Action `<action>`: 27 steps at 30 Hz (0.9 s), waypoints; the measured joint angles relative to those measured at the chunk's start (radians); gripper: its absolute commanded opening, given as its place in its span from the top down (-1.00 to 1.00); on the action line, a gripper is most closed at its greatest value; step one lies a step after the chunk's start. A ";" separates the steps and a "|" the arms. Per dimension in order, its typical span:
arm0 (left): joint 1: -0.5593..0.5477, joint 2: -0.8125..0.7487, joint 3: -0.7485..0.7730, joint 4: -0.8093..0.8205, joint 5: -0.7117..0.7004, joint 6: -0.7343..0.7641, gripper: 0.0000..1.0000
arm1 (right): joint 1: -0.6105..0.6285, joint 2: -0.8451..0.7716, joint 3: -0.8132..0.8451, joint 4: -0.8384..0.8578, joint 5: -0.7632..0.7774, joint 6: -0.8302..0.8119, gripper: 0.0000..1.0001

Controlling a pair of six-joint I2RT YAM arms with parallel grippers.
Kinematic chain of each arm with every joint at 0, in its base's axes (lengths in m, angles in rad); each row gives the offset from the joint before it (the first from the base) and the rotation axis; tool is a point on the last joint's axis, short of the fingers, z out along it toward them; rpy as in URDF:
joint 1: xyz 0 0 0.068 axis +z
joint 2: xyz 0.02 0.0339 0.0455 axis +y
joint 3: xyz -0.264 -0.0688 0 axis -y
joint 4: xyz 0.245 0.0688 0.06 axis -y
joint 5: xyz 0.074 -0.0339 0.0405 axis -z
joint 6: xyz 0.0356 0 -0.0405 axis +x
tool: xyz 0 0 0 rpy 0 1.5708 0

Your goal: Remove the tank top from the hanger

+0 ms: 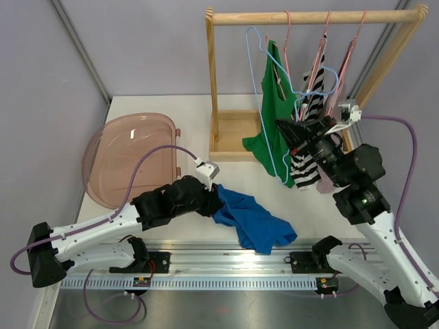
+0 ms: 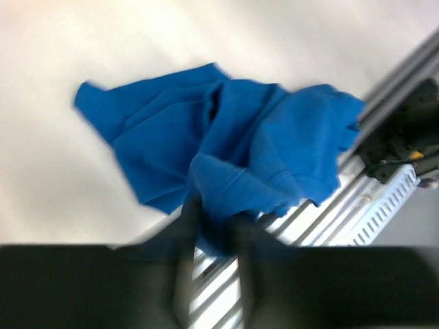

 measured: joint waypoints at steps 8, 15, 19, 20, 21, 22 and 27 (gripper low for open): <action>0.000 -0.063 0.077 -0.180 -0.133 -0.019 -0.98 | 0.000 0.224 0.402 -0.483 0.109 -0.084 1.00; 0.000 -0.162 0.196 -0.364 -0.269 -0.015 -0.98 | 0.008 0.491 0.749 -0.730 0.208 -0.143 0.99; 0.000 -0.211 0.202 -0.438 -0.327 -0.003 -0.98 | 0.023 0.644 0.967 -0.827 0.252 -0.174 1.00; 0.000 -0.220 0.202 -0.454 -0.337 -0.001 -0.98 | 0.026 0.676 1.009 -0.840 0.261 -0.180 1.00; 0.000 -0.229 0.201 -0.464 -0.346 0.000 -0.98 | 0.029 0.722 1.067 -0.859 0.272 -0.190 1.00; 0.000 -0.236 0.201 -0.472 -0.351 0.000 -0.98 | 0.029 0.752 1.107 -0.872 0.282 -0.197 1.00; 0.000 -0.247 0.186 -0.491 -0.369 0.000 -0.98 | 0.031 0.939 1.328 -0.931 0.322 -0.242 1.00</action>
